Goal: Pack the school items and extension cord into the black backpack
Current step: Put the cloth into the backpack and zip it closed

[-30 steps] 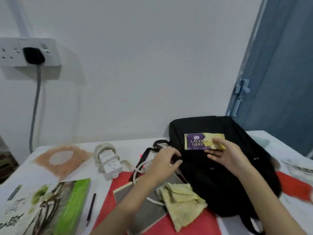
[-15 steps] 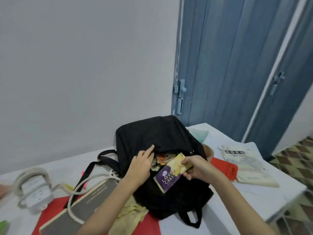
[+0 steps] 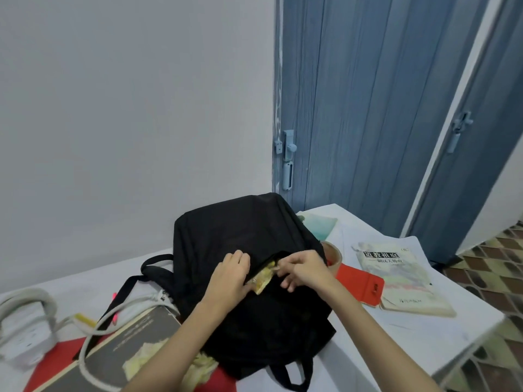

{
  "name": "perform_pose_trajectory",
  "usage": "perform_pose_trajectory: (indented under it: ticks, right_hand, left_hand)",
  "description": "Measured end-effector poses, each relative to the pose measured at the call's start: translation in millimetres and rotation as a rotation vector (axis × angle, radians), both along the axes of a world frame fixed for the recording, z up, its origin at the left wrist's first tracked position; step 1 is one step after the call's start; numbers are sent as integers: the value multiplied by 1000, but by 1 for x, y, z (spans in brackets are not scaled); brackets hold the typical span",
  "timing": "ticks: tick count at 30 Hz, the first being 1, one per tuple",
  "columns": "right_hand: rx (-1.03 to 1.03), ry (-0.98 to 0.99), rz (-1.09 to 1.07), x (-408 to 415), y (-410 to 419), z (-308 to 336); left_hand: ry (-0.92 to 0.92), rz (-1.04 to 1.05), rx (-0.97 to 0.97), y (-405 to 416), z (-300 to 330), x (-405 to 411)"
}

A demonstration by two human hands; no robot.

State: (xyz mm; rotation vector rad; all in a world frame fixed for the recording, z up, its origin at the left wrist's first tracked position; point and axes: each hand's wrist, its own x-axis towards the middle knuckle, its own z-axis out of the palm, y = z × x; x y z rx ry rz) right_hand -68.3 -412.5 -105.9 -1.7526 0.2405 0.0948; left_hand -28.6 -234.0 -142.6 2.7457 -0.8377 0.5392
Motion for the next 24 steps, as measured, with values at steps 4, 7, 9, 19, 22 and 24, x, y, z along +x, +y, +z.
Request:
perform_pose_trajectory:
  ticks: [4, 7, 9, 19, 22, 24]
  right_hand:
    - [-67, -233, -389, 3, -50, -5]
    - [-111, -141, -495, 3, -84, -25]
    - [-144, -32, -453, 2, -99, -43]
    - [-703, -97, 57, 14, -138, -65]
    - [-720, -141, 65, 19, -138, -62]
    - [-699, -176, 81, 22, -142, -61]
  left_hand:
    - [92, 113, -22, -10, 0, 9]
    - [14, 245, -81, -9, 2, 20]
    - [151, 354, -18, -8, 15, 27]
    - [357, 270, -182, -116, 58, -8]
    - [431, 362, 99, -144, 43, 0]
    - [534, 397, 60, -146, 38, 8]
